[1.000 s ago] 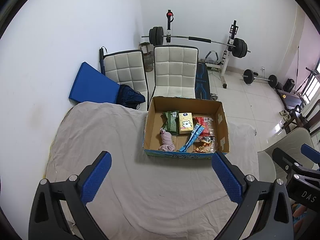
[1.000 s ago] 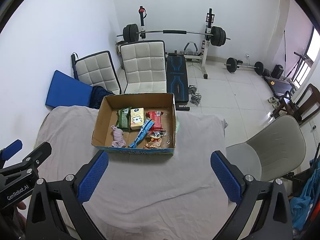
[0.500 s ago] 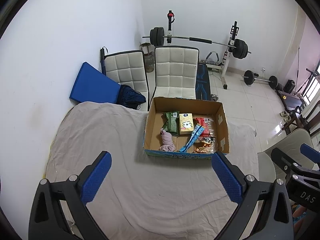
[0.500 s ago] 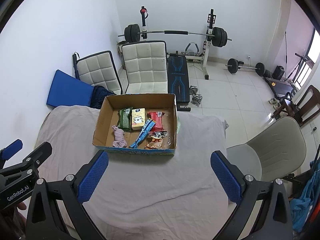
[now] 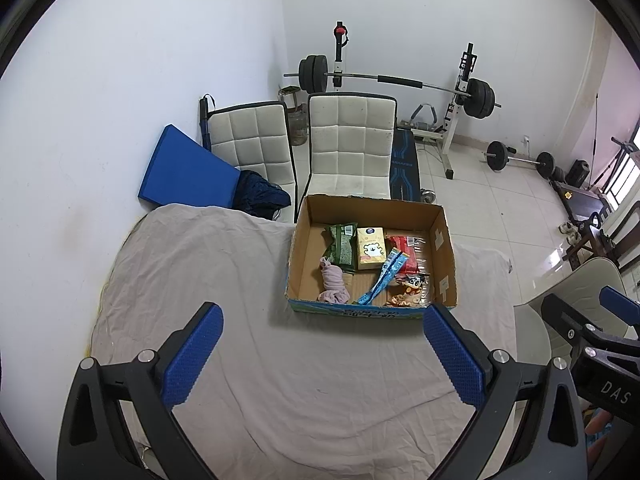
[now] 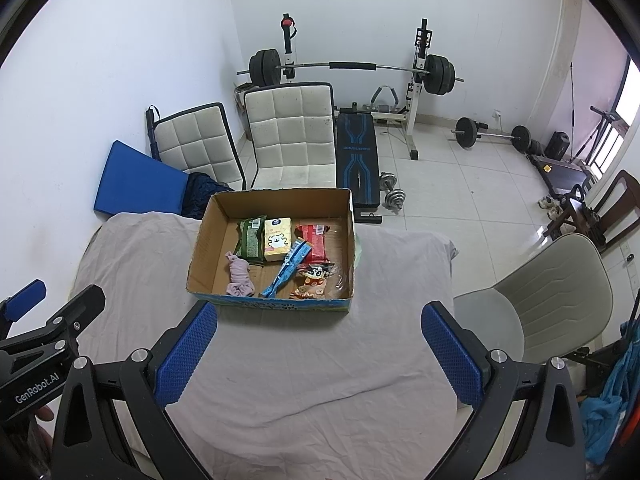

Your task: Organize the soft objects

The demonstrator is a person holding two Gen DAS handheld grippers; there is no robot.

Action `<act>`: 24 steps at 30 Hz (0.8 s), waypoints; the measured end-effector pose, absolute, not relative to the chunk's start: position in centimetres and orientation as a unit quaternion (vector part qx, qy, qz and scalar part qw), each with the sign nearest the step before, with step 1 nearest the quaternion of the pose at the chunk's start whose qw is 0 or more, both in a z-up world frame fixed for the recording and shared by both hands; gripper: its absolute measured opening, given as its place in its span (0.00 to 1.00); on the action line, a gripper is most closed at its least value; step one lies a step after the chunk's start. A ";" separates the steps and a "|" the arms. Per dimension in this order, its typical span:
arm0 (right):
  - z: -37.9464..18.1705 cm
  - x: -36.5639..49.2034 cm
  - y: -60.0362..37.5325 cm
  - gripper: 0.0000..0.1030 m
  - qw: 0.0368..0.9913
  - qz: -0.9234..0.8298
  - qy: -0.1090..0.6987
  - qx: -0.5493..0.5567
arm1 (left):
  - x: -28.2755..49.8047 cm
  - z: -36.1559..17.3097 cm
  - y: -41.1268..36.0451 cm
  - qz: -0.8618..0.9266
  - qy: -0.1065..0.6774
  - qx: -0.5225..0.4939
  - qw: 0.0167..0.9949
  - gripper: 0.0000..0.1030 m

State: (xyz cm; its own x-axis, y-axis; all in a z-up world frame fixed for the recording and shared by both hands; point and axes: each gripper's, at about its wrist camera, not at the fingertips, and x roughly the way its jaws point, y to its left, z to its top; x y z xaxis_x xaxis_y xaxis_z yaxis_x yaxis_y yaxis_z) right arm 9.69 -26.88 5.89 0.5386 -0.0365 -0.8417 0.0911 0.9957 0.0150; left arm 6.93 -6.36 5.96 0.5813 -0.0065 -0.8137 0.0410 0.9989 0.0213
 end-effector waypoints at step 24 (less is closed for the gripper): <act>6.0 9.2 -27.1 1.00 0.877 -0.036 0.478 0.024 | 6.3 6.5 -6.5 -0.001 0.452 0.020 0.892 1.00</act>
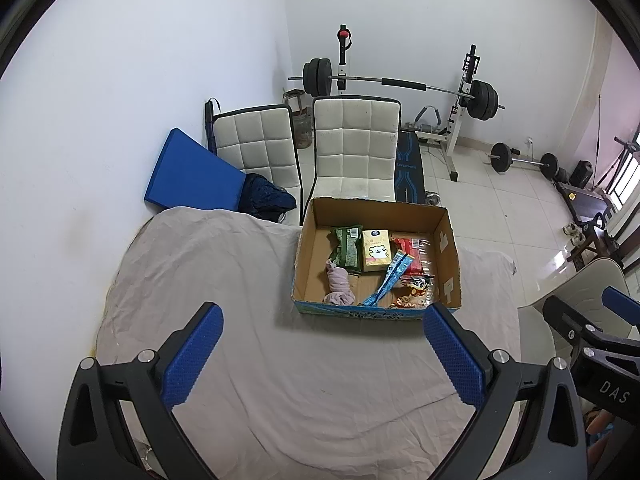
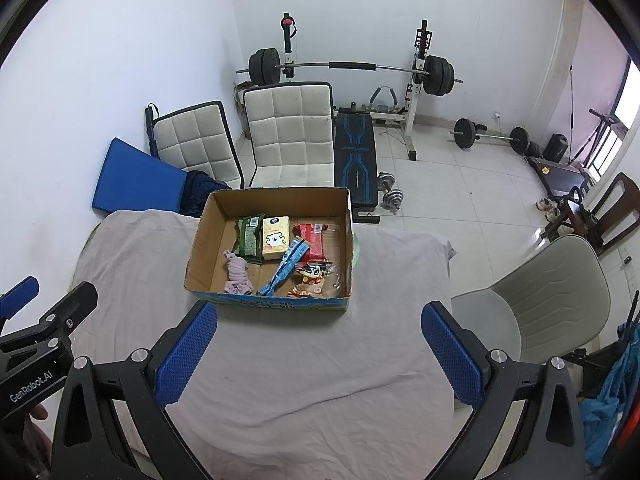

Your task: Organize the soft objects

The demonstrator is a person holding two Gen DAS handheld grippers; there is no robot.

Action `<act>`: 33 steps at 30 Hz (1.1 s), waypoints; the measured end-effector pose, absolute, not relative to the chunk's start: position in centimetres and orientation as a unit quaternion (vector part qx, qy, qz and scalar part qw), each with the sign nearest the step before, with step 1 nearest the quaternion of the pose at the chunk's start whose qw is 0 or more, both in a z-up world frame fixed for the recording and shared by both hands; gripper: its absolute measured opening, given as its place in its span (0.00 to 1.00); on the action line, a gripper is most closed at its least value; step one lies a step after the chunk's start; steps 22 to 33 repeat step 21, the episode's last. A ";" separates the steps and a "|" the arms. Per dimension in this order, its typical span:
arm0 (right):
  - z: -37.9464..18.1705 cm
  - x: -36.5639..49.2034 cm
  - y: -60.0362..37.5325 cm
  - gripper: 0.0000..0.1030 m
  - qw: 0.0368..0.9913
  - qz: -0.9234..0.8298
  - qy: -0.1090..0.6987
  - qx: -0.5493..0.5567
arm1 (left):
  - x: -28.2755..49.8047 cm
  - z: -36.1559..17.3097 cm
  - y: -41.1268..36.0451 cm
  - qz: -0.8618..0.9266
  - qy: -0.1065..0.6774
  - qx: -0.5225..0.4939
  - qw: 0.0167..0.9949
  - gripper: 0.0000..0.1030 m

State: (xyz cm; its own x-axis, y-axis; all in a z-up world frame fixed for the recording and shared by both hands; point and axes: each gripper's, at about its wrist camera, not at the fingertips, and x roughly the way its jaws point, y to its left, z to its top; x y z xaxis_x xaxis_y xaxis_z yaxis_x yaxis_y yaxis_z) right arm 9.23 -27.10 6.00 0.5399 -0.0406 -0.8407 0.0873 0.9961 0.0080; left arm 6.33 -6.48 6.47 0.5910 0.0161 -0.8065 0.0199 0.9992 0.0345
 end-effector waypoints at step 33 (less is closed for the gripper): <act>5.7 9.1 -27.3 1.00 0.877 -0.034 0.479 0.026 | 6.0 6.7 -6.1 0.000 0.449 0.019 0.893 1.00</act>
